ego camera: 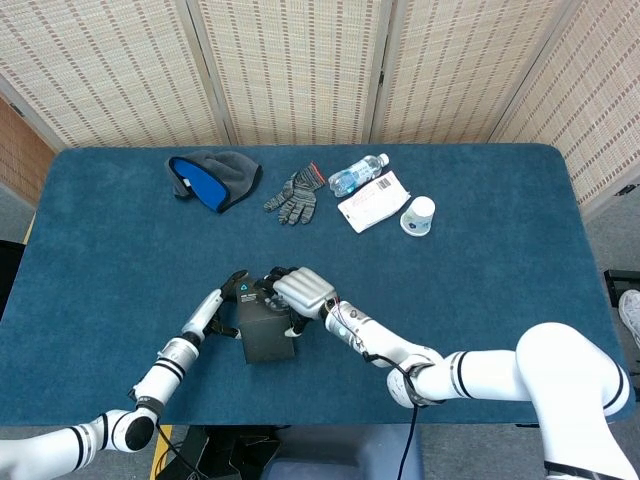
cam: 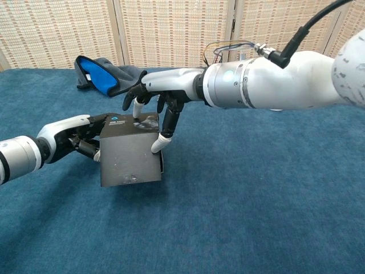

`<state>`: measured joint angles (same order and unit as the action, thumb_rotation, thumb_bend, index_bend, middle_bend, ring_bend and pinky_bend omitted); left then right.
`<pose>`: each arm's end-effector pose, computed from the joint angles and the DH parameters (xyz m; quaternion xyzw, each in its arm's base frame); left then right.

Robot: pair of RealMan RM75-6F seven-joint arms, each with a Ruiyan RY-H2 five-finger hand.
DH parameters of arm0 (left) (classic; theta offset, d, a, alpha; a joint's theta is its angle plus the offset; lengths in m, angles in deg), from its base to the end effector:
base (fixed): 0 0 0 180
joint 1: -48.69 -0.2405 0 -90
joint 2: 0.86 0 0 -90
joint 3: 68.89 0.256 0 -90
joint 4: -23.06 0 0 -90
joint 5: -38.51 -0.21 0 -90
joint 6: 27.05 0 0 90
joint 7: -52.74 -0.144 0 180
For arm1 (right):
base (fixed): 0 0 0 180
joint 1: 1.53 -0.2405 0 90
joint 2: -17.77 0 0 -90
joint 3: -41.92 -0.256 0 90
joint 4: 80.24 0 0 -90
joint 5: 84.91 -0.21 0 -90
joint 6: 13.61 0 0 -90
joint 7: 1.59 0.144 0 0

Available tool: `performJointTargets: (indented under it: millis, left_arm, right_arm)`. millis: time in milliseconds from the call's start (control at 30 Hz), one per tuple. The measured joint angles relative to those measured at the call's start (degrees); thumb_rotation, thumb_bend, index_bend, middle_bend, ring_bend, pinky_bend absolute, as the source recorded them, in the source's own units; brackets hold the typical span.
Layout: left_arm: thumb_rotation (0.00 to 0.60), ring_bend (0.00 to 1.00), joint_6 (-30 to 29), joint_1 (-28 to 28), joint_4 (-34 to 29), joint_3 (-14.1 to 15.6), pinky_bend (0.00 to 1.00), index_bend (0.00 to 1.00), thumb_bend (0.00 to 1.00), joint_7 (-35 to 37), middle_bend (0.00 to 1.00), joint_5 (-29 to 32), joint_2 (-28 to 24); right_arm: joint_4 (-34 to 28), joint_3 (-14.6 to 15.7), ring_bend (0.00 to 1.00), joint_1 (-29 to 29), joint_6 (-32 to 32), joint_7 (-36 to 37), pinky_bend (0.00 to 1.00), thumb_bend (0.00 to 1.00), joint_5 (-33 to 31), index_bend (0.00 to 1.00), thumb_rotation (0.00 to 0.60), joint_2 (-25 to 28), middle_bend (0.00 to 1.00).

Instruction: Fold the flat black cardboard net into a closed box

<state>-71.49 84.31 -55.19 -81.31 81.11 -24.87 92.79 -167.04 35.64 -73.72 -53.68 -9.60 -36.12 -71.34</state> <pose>-0.1928 0.3250 -0.0528 -0.4964 -0.7143 -0.4333 0.2356 -0.0049 -0.3551 -0.0610 0.8243 -0.3979 0.3403 0.2154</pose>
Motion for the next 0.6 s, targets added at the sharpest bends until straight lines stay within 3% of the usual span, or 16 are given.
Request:
performJointTargets:
  millis: [600]
  left_arm:
    - [0.600,0.00,0.8,0.1,-1.9,-1.2,0.13,0.00,0.03,-3.1,0.00,1.7,-1.1]
  right_arm:
    - [0.8,0.1,0.14,1.9,-4.3,-10.2,0.21,0.11,0.6,0.18,0.600,-2.9,0.23]
